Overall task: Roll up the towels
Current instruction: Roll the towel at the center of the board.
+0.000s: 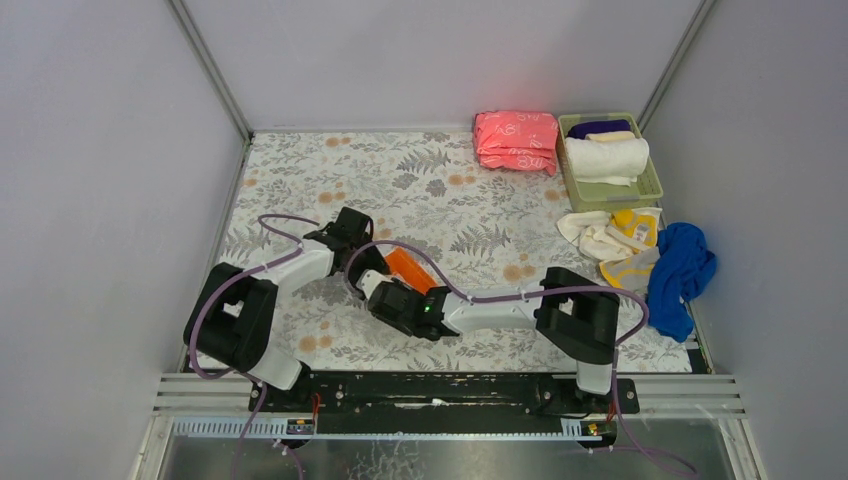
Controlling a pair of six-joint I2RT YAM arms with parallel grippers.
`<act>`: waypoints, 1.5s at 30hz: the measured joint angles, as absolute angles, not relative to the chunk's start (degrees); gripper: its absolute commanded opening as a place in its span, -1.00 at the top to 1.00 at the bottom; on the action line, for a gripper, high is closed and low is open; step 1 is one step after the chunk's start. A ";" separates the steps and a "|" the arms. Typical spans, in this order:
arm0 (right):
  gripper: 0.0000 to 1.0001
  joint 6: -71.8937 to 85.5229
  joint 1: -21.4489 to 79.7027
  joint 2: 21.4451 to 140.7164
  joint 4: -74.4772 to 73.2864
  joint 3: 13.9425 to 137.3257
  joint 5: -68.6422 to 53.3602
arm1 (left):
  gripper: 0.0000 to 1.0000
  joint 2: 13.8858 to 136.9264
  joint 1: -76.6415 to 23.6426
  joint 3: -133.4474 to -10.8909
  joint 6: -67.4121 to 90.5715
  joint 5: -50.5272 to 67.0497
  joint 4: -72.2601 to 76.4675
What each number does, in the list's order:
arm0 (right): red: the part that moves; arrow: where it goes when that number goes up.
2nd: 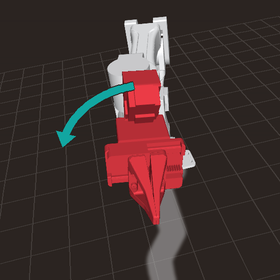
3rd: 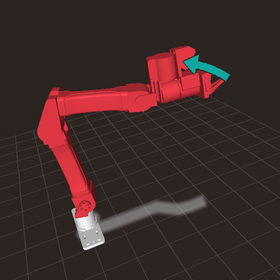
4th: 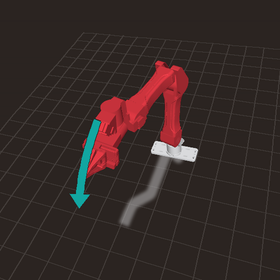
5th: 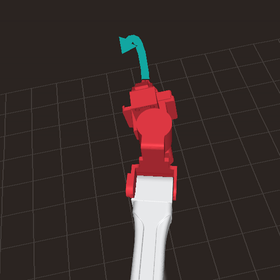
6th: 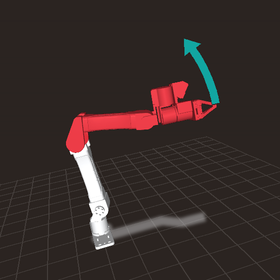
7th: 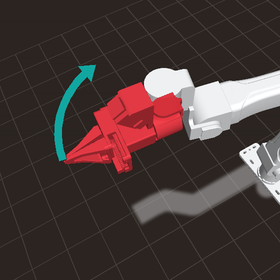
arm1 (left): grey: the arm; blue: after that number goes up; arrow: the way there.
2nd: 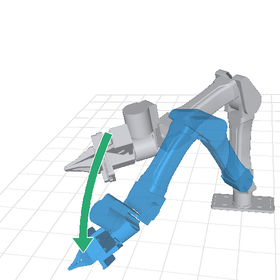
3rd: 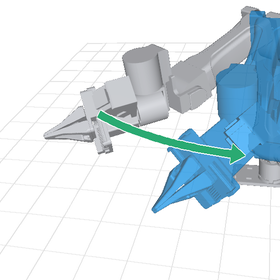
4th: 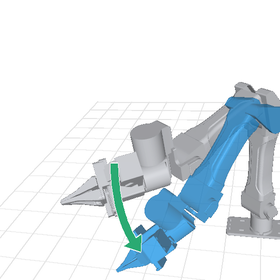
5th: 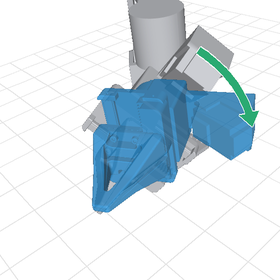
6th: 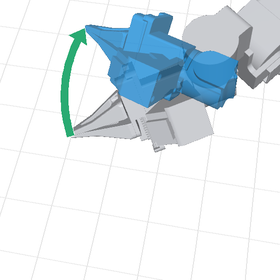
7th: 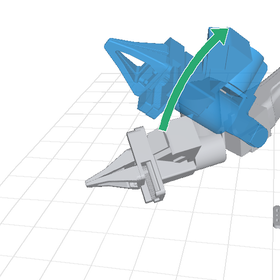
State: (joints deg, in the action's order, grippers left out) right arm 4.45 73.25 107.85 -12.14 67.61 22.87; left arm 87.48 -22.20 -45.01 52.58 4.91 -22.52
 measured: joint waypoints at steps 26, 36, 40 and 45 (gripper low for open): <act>0.60 23.64 47.18 108.29 20.69 52.45 -42.76 | -0.74 70.78 -15.66 -42.87 51.53 4.67 -32.27; 0.58 35.24 43.46 115.18 34.09 50.48 -54.83 | -0.50 78.74 -17.02 -41.67 51.57 5.89 -28.05; 0.51 37.10 42.92 115.39 34.94 50.09 -55.16 | -0.34 80.95 -17.72 -40.80 51.81 6.28 -23.92; 0.20 35.66 42.94 113.54 29.26 50.98 -52.88 | -0.18 83.29 -18.72 -39.64 52.40 6.52 -19.18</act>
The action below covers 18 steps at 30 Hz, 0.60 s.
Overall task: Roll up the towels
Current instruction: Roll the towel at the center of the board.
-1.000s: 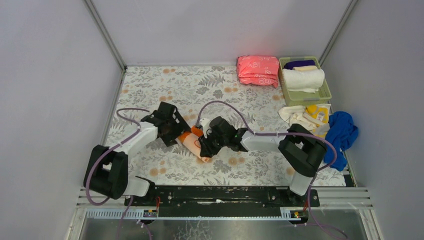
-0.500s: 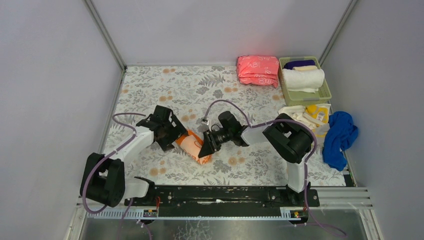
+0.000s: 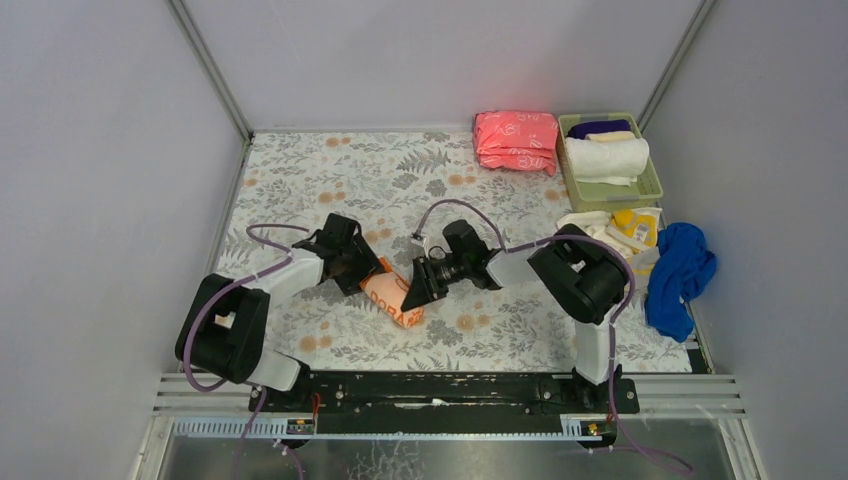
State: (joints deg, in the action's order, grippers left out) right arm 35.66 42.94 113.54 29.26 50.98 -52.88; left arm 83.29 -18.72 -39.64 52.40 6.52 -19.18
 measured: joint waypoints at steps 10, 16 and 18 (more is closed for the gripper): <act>-0.52 24.53 47.22 102.39 -0.89 57.36 -31.57 | -0.09 84.60 -20.93 -40.25 52.71 4.49 -17.91; -0.68 18.09 55.33 98.21 -15.44 64.55 -10.57 | -0.09 85.36 -21.89 -40.91 52.66 3.53 -17.91; -0.71 16.21 58.74 97.51 -18.35 66.43 -3.42 | -0.09 85.65 -21.93 -41.04 52.66 3.49 -17.93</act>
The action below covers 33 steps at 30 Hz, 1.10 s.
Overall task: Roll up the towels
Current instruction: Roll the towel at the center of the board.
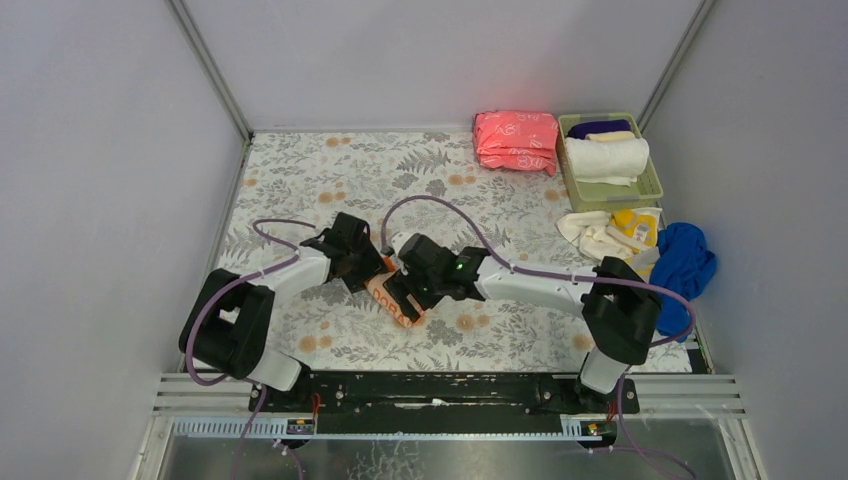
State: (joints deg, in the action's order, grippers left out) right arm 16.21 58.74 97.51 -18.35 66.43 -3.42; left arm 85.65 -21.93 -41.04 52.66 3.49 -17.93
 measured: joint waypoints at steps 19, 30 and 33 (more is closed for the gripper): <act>-0.45 7.49 72.27 109.03 -21.61 72.38 20.18 | -0.20 86.70 -22.35 -42.26 51.92 3.40 -18.37; 0.11 10.09 65.58 104.29 -13.26 63.83 5.74 | -0.48 85.19 -22.68 -41.95 51.99 4.34 -18.13; 0.12 10.79 62.26 102.43 -9.93 60.73 -2.39 | -0.49 84.71 -22.68 -41.67 51.99 4.69 -18.48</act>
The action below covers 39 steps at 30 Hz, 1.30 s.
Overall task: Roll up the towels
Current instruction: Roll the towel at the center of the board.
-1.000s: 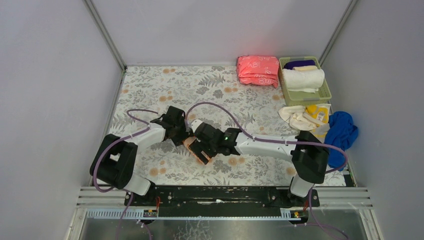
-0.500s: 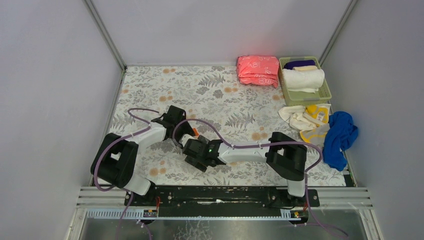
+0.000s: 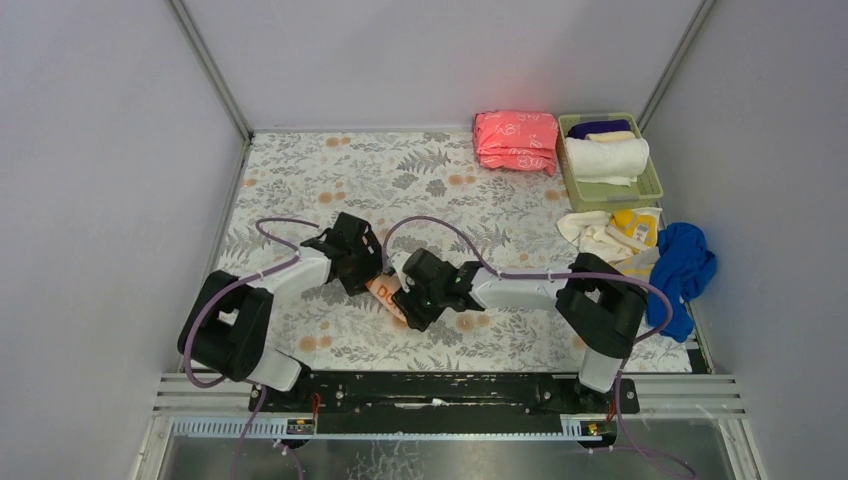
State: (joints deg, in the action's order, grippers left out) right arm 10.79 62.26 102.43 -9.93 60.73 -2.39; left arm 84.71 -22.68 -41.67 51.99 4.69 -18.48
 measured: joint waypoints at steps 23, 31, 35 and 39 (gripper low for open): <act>-0.73 15.46 55.20 100.33 -10.04 59.22 -20.38 | 0.13 85.21 -22.63 -41.58 51.77 4.91 -20.99; -0.86 14.35 58.26 98.24 -21.04 71.31 -9.63 | 0.13 86.43 -24.01 -43.00 51.29 3.36 -22.02; -0.88 15.14 59.29 100.12 -22.20 76.12 -6.52 | 0.13 87.07 -24.60 -43.64 50.89 2.90 -22.11; -0.89 17.23 59.66 103.66 -21.74 77.06 -5.78 | 0.13 87.24 -24.91 -43.86 50.59 2.55 -22.15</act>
